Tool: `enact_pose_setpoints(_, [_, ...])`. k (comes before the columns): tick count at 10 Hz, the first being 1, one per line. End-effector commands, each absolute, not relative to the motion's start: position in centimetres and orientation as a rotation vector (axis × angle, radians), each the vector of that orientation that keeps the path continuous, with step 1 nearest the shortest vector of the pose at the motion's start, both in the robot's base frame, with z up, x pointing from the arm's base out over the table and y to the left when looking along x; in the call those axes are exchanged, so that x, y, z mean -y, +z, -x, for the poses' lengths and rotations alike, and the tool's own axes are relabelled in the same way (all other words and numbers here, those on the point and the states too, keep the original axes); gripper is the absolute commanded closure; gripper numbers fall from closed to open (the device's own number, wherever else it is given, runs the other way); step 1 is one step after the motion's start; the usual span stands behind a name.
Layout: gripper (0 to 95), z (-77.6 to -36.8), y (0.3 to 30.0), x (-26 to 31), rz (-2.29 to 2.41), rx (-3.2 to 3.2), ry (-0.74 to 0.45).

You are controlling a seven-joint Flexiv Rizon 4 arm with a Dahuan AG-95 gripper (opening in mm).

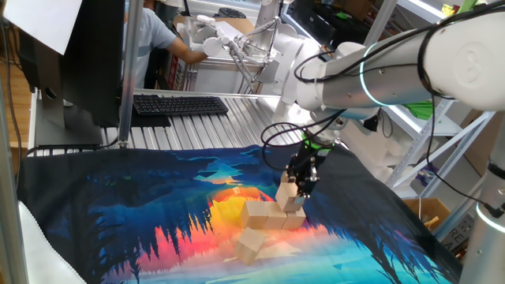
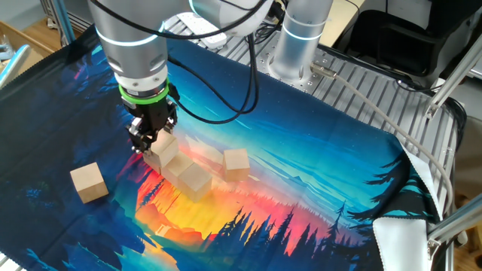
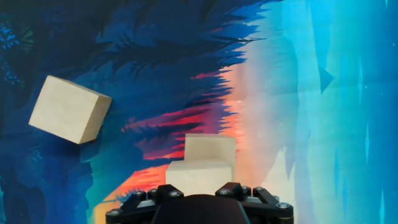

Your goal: Stack the blocks into a pyramid shape

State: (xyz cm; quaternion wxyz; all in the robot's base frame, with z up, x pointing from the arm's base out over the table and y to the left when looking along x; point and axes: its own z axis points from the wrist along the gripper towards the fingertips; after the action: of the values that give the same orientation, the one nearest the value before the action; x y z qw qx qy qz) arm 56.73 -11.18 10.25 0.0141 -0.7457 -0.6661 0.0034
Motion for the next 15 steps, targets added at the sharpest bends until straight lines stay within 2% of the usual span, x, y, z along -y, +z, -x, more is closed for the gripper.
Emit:
enact_pose_setpoints(1, [95.0, -56.4, 10.2, 11.2, 2.334, 2.07, 0.0])
enact_pose_setpoints(15, [95.0, -56.0, 9.9, 10.1, 2.382, 2.038, -0.021])
